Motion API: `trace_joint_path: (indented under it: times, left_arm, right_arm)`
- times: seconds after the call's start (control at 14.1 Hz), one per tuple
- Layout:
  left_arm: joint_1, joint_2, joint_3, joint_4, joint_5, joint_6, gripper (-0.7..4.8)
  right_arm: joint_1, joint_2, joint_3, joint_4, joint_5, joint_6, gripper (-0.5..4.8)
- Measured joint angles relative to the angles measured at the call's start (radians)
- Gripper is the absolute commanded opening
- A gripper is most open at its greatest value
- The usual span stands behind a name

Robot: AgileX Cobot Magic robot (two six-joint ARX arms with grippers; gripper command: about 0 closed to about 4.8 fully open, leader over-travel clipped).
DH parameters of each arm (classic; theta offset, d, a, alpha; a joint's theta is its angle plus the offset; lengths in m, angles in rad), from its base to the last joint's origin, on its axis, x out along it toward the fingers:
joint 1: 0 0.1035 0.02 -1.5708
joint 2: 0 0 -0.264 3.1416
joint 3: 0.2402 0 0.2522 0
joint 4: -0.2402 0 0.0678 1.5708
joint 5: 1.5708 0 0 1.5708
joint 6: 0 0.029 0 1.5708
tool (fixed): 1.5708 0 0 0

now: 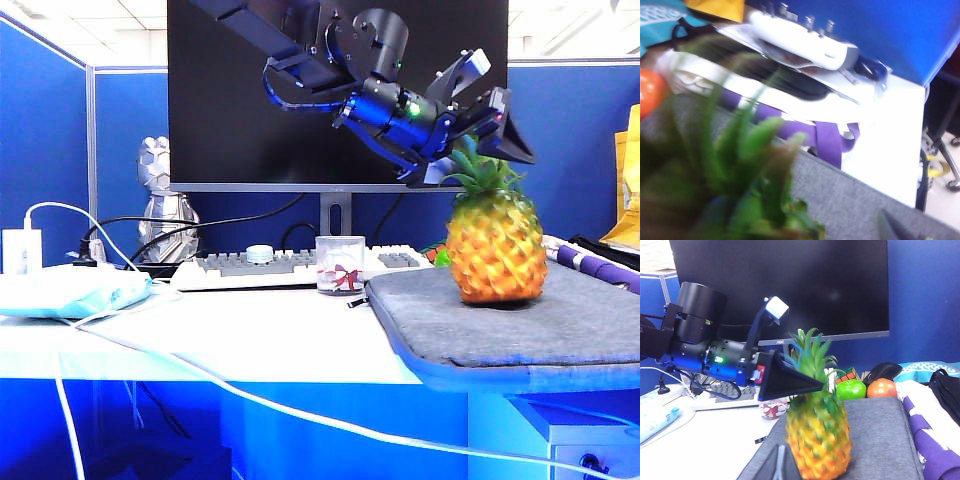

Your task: Pick up the pineapple and place it above the gray bag.

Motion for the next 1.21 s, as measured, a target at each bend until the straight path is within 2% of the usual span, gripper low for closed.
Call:
trace_joint_path:
  times: [0.28, 0.92, 1.21]
  left_arm:
    - [0.0, 0.0, 0.0, 0.01, -0.003, -0.057, 4.79]
    - [-0.001, -0.003, 0.006, -0.016, -0.025, -0.06, 4.79]
    - [-0.006, -0.027, 0.006, -0.083, -0.046, -0.043, 4.79]
  right_arm:
    - [0.0, 0.0, 0.0, 0.0, 0.0, 0.0, 0.04]
    - [0.0, 0.0, 0.0, 0.001, 0.0, 0.0, 0.04]
    - [0.0, 0.0, 0.0, 0.001, 0.0, 0.0, 0.04]
